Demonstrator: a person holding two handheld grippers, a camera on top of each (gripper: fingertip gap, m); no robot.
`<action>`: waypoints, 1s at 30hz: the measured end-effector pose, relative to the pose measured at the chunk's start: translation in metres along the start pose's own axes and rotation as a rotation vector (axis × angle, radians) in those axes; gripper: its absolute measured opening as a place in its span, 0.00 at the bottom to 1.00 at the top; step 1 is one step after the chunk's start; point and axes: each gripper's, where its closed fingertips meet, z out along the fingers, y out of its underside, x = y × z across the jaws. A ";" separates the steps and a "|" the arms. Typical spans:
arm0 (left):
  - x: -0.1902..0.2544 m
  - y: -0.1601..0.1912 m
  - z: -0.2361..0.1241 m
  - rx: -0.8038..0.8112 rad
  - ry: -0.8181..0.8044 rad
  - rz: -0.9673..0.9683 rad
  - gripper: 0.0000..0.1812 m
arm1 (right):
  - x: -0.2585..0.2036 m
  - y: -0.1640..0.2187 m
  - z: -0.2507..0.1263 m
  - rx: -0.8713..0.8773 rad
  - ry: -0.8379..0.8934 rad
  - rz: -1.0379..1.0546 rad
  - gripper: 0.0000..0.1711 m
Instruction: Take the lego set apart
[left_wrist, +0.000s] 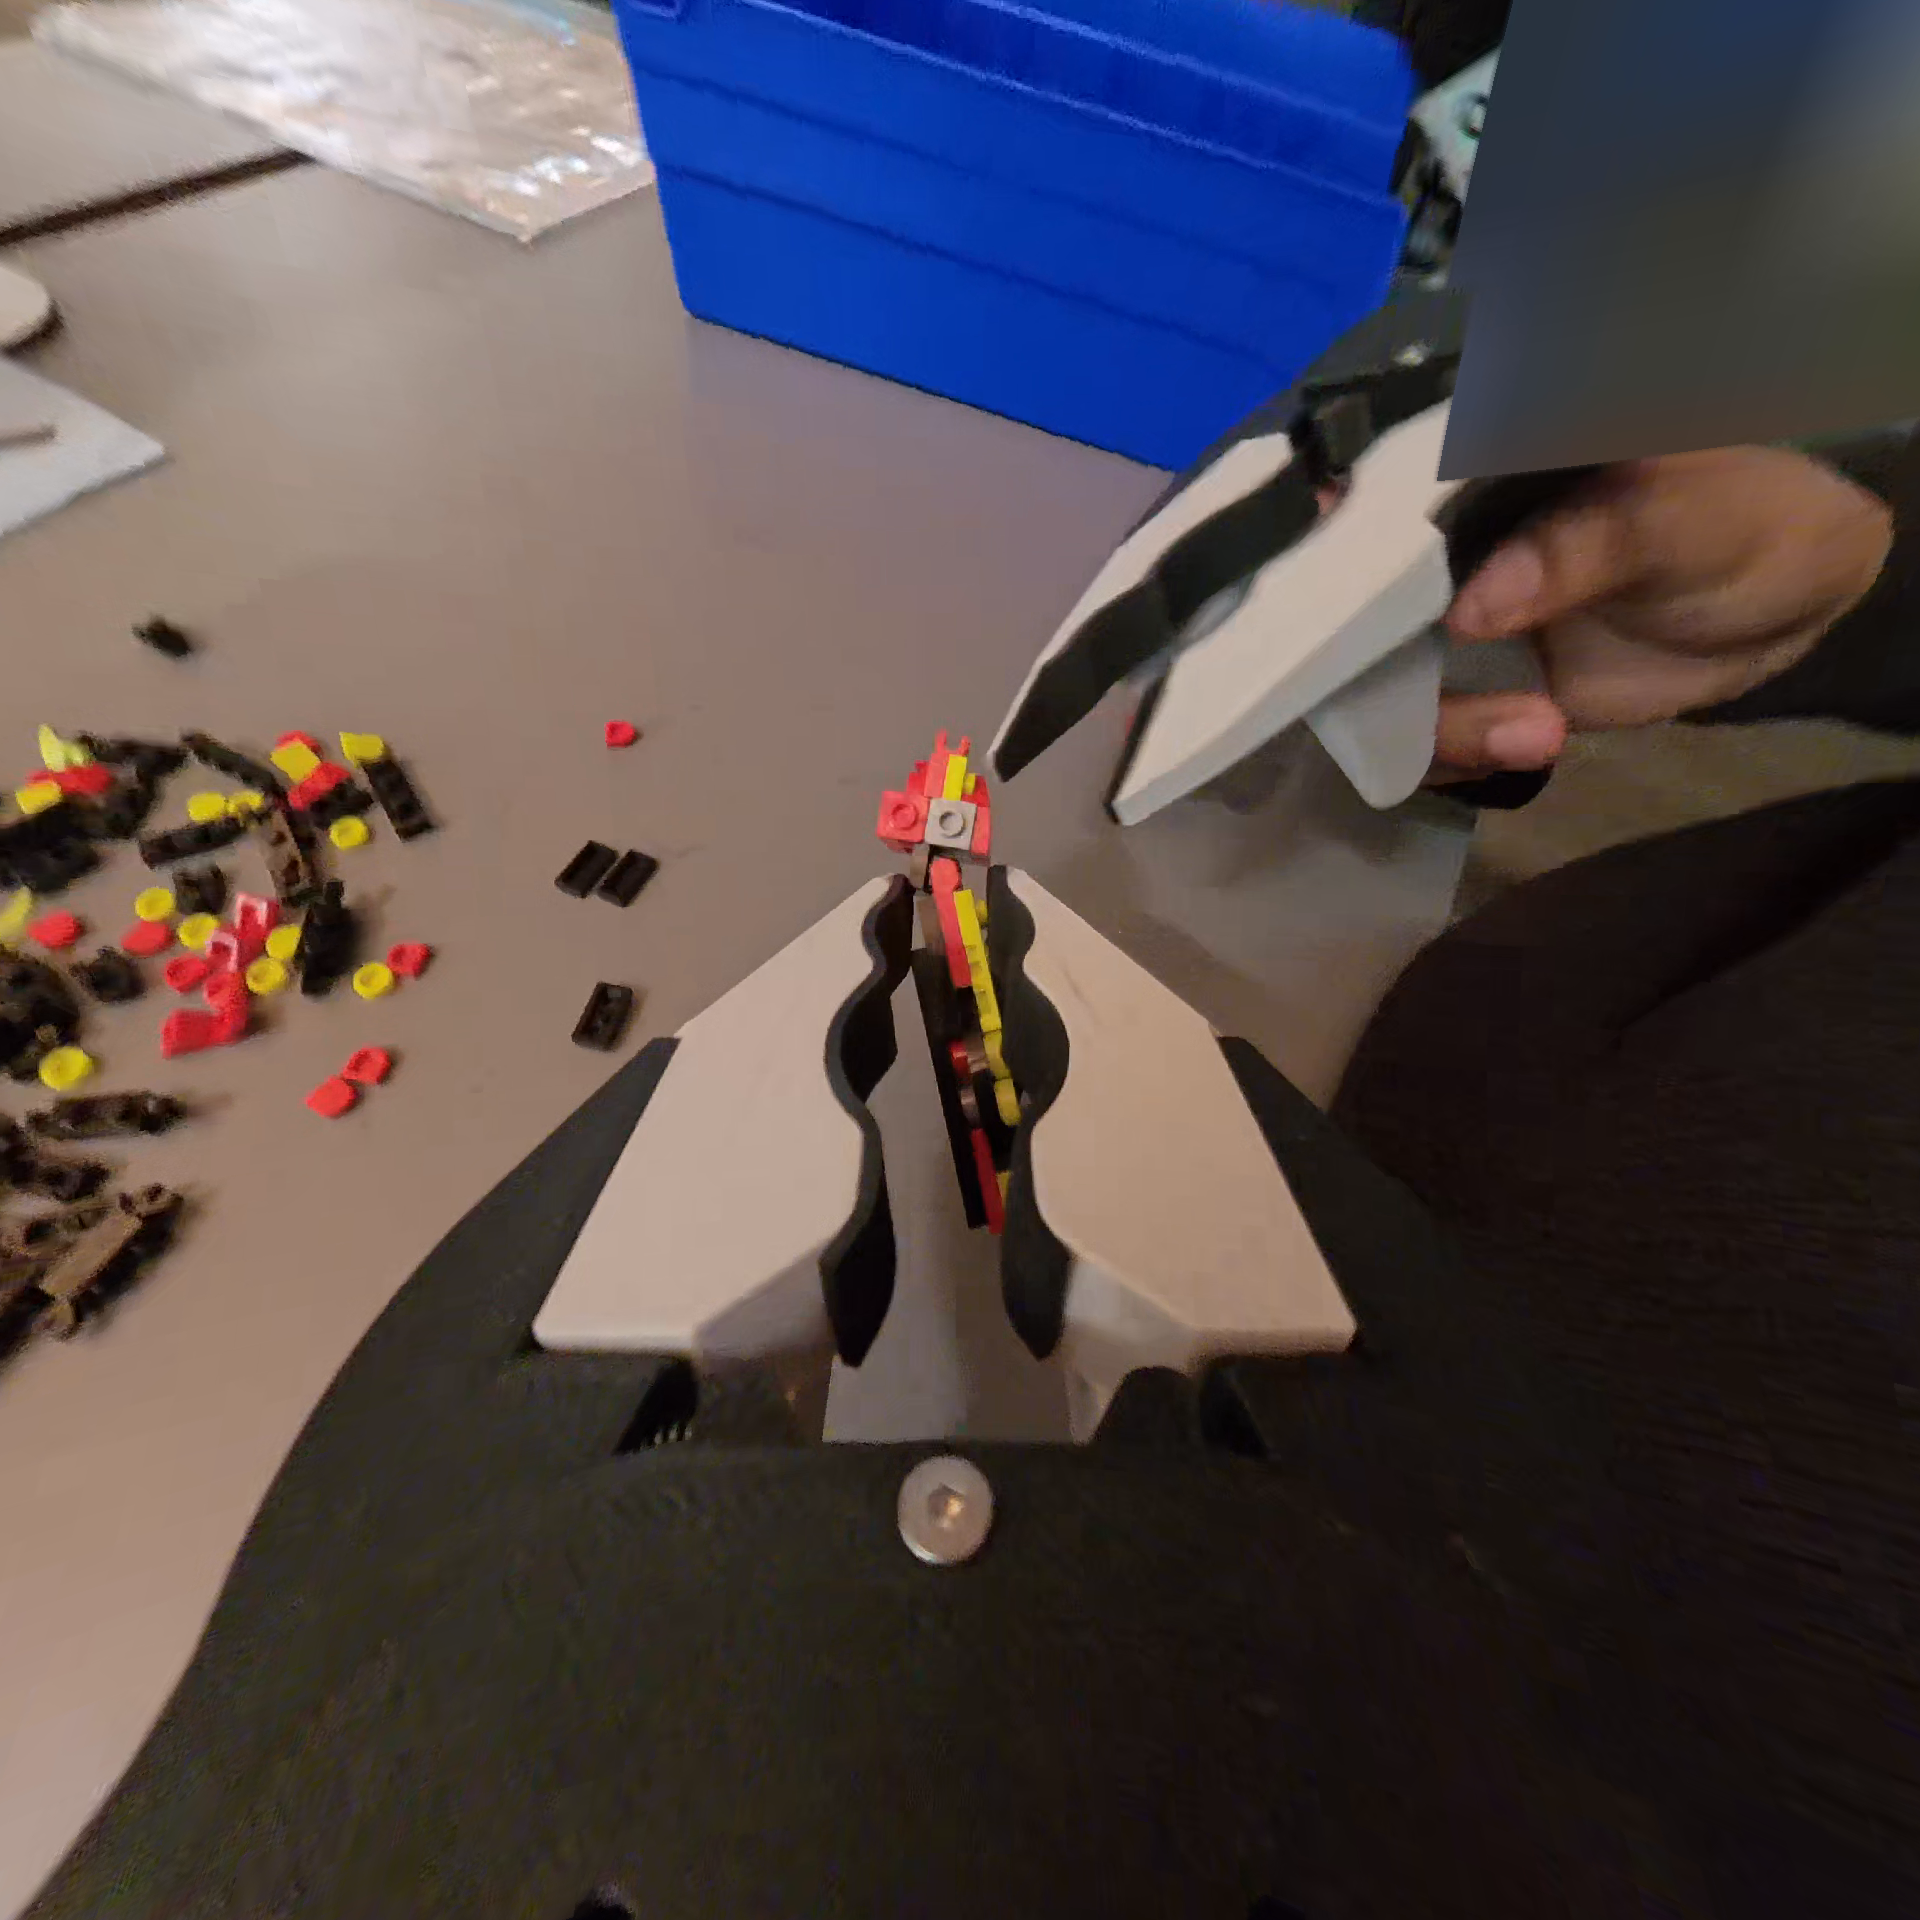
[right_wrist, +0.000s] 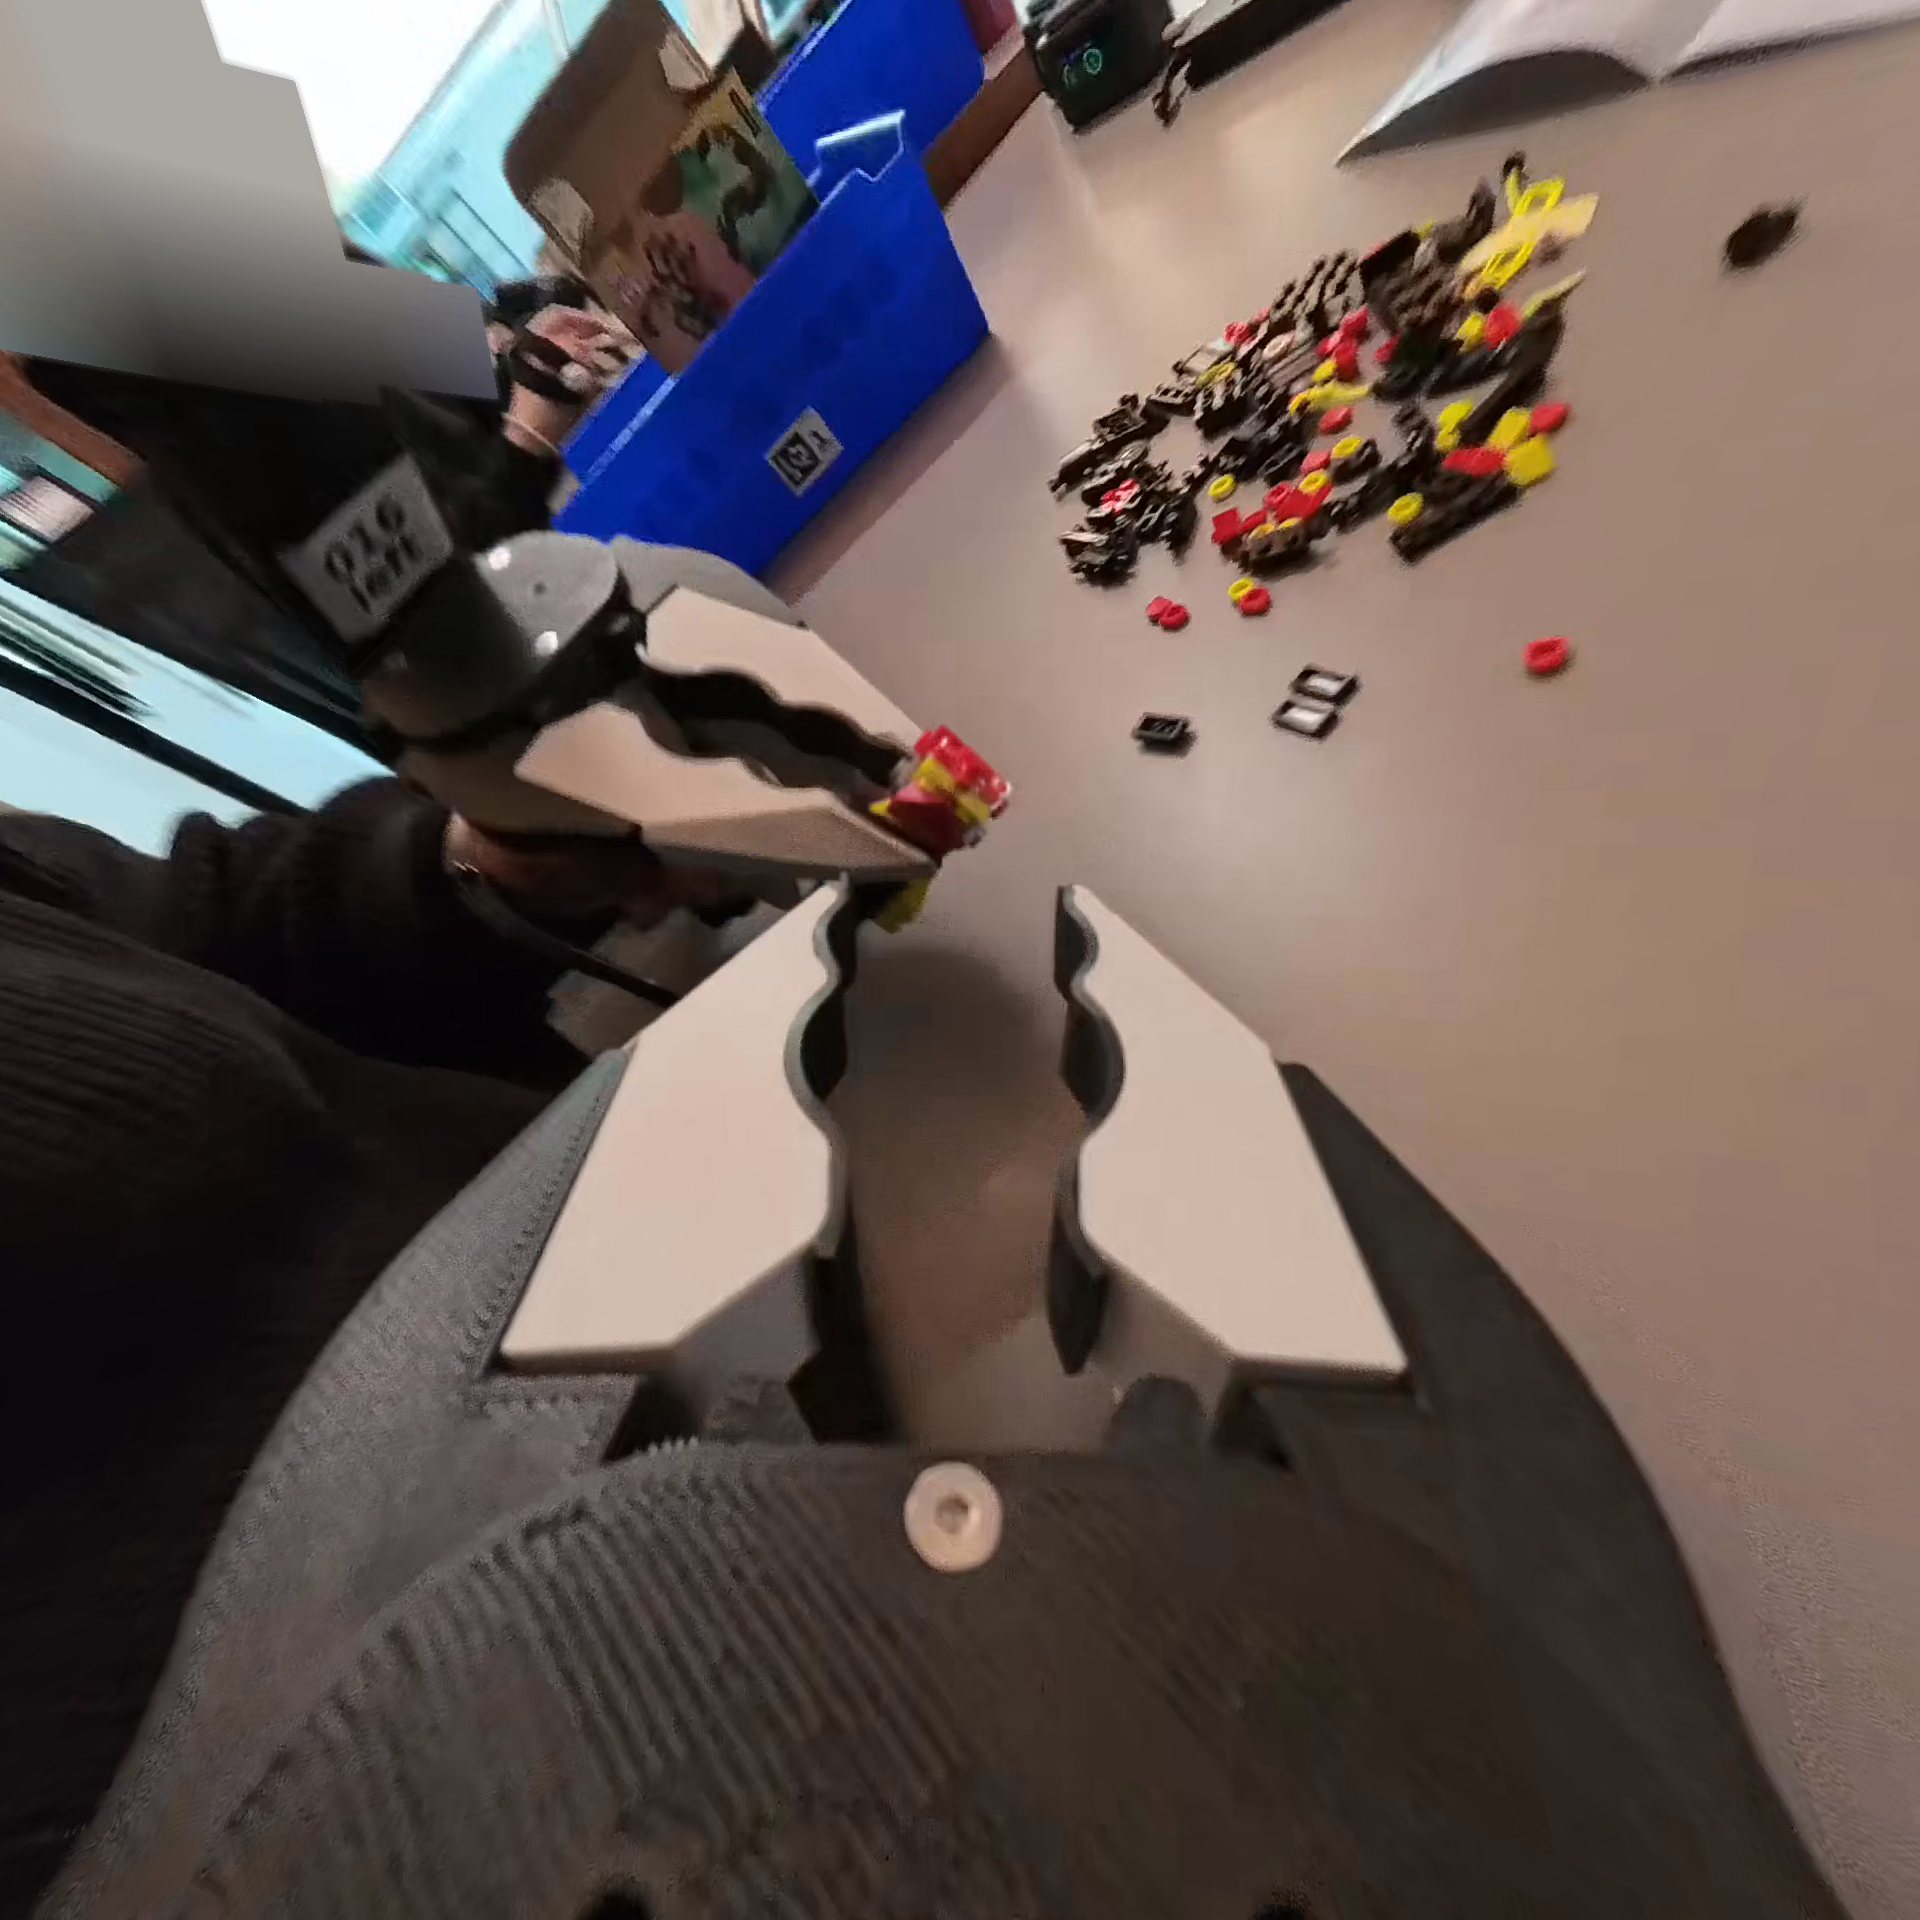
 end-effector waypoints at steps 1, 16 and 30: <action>0.004 0.001 0.002 -0.012 -0.011 0.056 0.07 | -0.002 0.001 0.001 0.000 -0.038 0.058 0.23; 0.018 0.005 0.006 -0.039 -0.163 0.563 0.07 | 0.003 0.001 -0.009 -0.044 -0.059 -0.097 0.20; 0.029 0.013 0.008 -0.085 -0.190 0.766 0.07 | -0.012 0.017 -0.004 -0.103 -0.188 0.074 0.13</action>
